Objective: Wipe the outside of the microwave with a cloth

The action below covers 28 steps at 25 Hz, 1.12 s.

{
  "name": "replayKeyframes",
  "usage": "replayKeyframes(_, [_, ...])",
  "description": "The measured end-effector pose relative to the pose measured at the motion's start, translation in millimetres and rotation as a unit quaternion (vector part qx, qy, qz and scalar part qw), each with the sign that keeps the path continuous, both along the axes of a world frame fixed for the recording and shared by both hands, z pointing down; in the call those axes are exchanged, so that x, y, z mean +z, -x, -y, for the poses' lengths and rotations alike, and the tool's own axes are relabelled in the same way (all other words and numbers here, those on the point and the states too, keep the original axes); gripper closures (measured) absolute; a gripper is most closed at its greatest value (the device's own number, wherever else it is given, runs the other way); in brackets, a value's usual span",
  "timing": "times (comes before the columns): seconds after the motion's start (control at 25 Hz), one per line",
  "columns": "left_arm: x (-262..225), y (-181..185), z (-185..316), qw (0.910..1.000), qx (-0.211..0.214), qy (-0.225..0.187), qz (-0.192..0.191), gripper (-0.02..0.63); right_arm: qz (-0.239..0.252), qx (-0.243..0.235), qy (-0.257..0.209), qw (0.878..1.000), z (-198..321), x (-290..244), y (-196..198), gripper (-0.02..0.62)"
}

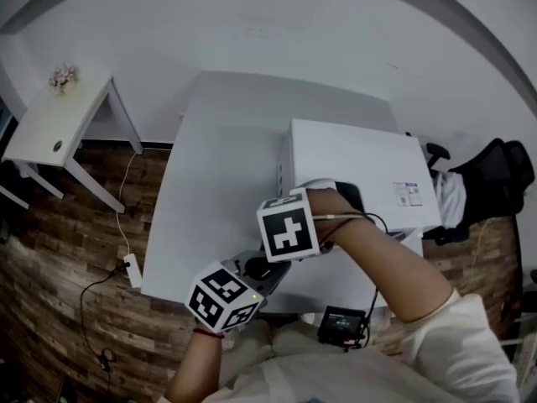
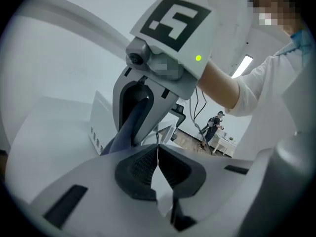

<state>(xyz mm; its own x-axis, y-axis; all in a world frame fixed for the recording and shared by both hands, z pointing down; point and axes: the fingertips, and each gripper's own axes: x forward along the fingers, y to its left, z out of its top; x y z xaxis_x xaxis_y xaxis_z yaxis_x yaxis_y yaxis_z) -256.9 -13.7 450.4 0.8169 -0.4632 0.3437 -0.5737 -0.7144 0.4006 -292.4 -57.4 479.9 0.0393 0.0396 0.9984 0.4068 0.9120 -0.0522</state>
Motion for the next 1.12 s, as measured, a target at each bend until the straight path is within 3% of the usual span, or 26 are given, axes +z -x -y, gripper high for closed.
replayKeyframes(0.12, [-33, -2, 2, 0.9992, 0.020, -0.036, -0.003, 0.603, 0.082, 0.047, 0.003, 0.995, 1, -24, -9, 0.500])
replayKeyframes(0.24, [-65, -14, 14, 0.9970, 0.032, -0.070, -0.001, 0.603, 0.179, 0.097, -0.006, 0.979, 10, -44, -21, 0.500])
replayKeyframes(0.36, [-87, -37, 26, 0.9949, 0.042, -0.091, 0.000, 0.601, 0.230, 0.155, -0.035, 0.960, 27, -51, -54, 0.500])
replayKeyframes(0.6, [-101, -93, 41, 0.9933, 0.047, -0.105, 0.013, 0.593, 0.295, 0.243, -0.084, 0.920, 49, -56, -131, 0.500])
replayKeyframes(0.84, [-103, -156, 60, 0.9925, 0.048, -0.109, 0.029, 0.541, 0.331, 0.323, -0.098, 0.881, 55, -48, -222, 0.500])
replayKeyframes(1.0, [-105, -202, 67, 0.9913, 0.050, -0.116, 0.039, 0.522, 0.347, 0.350, -0.117, 0.862, 60, -49, -283, 0.500])
replayKeyframes(1.12, [-106, -228, 72, 0.9914, 0.041, -0.114, 0.048, 0.522, 0.362, 0.385, -0.116, 0.841, 60, -43, -323, 0.500])
